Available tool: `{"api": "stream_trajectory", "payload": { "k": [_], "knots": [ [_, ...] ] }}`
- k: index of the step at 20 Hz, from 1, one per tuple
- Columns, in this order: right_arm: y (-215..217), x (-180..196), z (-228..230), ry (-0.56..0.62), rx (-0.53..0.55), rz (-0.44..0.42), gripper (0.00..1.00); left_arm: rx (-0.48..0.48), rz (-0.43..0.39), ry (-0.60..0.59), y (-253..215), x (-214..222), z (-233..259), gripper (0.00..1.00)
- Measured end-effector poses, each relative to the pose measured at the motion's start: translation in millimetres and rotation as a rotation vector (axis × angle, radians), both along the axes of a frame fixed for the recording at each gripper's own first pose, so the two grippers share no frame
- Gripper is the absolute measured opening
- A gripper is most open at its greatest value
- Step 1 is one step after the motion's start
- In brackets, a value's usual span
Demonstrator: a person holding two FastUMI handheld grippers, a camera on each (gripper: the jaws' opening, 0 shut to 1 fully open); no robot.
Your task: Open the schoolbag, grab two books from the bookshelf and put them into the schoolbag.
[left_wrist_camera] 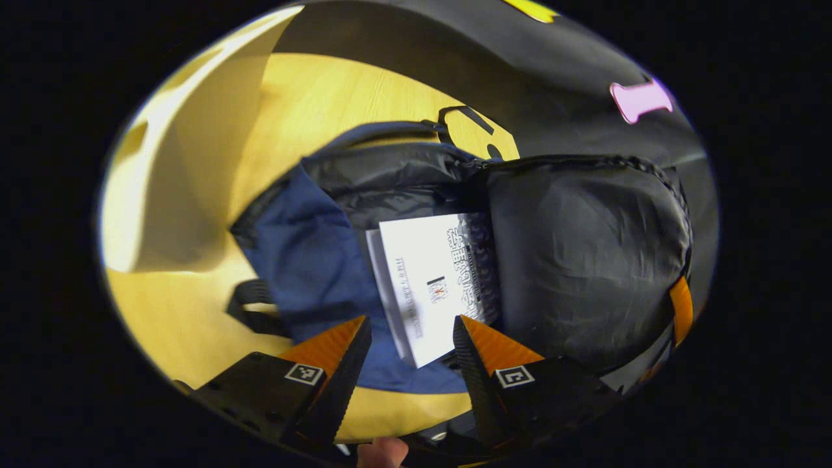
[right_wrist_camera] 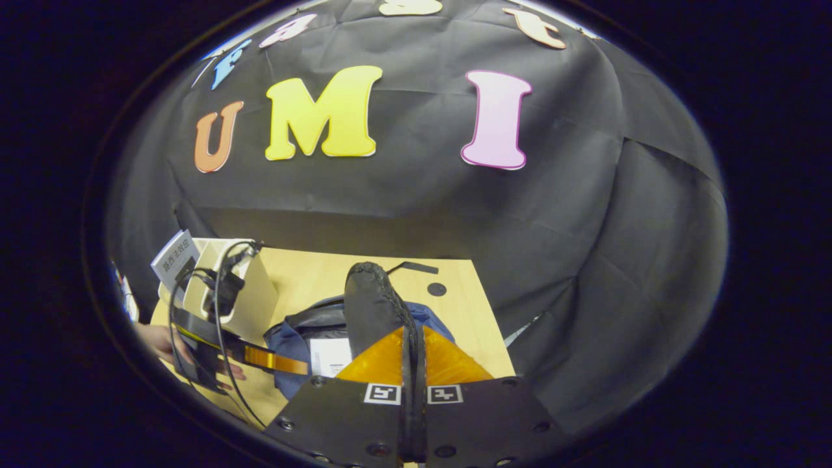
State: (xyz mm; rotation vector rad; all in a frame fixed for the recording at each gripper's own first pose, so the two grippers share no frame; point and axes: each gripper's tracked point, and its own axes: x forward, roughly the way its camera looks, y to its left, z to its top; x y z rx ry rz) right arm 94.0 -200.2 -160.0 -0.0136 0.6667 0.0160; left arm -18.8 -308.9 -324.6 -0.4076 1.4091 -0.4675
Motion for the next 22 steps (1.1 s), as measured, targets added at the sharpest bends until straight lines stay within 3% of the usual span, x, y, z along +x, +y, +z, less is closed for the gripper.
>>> {"api": "stream_trajectory", "payload": {
  "k": [5, 7, 13, 17, 20, 22],
  "knots": [
    [14, -2, 0, -0.005, -0.004, 0.011, 0.00, 0.186, -0.094, -0.205, 65, 11, 53, 0.81],
    [18, -3, 0, -0.007, -0.011, 0.013, 0.00, 0.242, -0.091, -0.275, 87, 14, 78, 0.80],
    [29, -6, 4, -0.014, -0.056, 0.037, 0.00, 0.307, 0.059, -0.331, 177, 18, 140, 0.82],
    [38, -10, 7, -0.015, -0.077, 0.048, 0.00, 0.314, 0.164, -0.294, 260, 34, 181, 0.82],
    [42, -13, 8, -0.022, -0.084, 0.047, 0.00, 0.322, 0.203, -0.244, 310, 50, 196, 0.83],
    [44, -16, 8, -0.020, -0.082, 0.042, 0.00, 0.351, 0.198, -0.220, 337, 63, 198, 0.91]
  ]
}}
